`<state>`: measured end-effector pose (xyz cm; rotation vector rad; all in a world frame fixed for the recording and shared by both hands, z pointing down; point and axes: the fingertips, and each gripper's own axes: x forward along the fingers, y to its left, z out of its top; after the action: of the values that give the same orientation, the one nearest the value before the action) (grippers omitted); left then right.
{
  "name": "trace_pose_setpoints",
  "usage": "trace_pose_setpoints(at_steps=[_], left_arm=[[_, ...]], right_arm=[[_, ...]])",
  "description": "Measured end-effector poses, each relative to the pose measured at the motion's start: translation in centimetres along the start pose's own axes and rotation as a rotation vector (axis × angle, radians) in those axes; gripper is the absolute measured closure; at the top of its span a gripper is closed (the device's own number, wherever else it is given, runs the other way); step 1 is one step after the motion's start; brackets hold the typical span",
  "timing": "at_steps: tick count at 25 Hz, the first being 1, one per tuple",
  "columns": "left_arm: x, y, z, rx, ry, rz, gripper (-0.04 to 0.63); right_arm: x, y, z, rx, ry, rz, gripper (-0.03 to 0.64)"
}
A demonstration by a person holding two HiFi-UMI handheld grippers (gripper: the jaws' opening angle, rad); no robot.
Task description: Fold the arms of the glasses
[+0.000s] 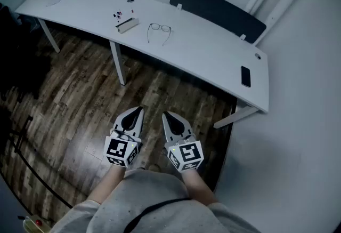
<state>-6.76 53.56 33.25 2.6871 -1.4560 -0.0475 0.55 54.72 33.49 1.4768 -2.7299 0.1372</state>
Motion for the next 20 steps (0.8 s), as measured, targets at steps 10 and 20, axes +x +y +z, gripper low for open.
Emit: trace_pose_setpoints(at_steps=[10,20], left_arm=[[1.0,-0.2,0.2,0.003,0.002,0.015,0.58],[1.8,-1.0,-0.1,0.001,-0.013,0.048,0.58]], right_arm=[[0.0,-1.1,0.6,-0.015,-0.01,0.011,0.598],[-0.8,-2.5,0.7,-0.014,-0.035,0.01,0.598]])
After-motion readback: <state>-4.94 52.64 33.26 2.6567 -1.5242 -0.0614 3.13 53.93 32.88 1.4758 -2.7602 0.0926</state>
